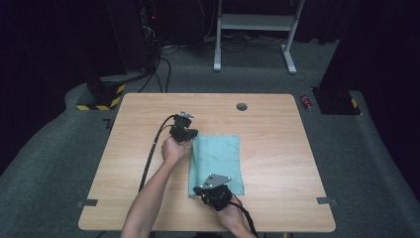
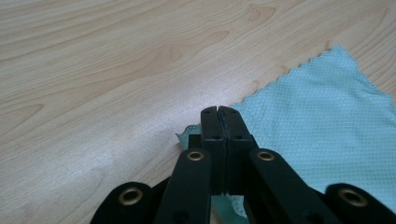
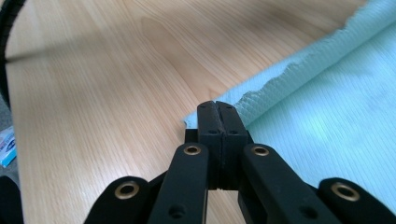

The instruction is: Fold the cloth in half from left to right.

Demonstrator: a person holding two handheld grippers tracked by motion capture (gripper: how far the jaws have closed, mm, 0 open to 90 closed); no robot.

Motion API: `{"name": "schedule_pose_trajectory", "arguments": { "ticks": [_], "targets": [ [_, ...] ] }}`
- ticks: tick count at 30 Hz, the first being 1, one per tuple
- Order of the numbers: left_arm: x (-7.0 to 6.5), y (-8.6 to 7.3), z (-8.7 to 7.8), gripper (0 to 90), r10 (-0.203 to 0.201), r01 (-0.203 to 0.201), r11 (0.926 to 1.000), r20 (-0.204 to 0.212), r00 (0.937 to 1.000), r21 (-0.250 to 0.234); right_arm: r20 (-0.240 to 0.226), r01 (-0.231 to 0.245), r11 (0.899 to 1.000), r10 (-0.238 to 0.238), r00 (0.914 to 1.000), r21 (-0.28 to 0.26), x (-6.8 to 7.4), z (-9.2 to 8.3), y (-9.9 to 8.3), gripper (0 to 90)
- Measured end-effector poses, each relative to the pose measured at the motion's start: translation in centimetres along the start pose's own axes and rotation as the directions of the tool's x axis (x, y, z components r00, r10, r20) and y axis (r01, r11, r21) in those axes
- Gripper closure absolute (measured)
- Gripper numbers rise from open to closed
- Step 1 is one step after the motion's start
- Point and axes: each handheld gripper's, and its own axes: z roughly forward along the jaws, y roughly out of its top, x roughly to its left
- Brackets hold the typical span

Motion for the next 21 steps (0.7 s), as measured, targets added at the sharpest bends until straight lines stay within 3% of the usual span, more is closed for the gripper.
{"name": "schedule_pose_trajectory", "arguments": {
  "ticks": [14,21],
  "targets": [
    [-1.9,0.6,1.6,89.7,0.016,-0.016,0.9999,0.024,0.9996,-0.003,0.062,-0.053,0.998,0.054,0.9966,-0.015,-1.5,-2.5,-2.5,90.0],
    [-3.5,1.7,2.6,89.7,0.057,-0.058,0.9983,0.038,0.9976,0.011,0.087,-0.091,0.995,0.094,0.9917,-0.033,-2.4,-3.8,-3.8,90.0]
  ]
}}
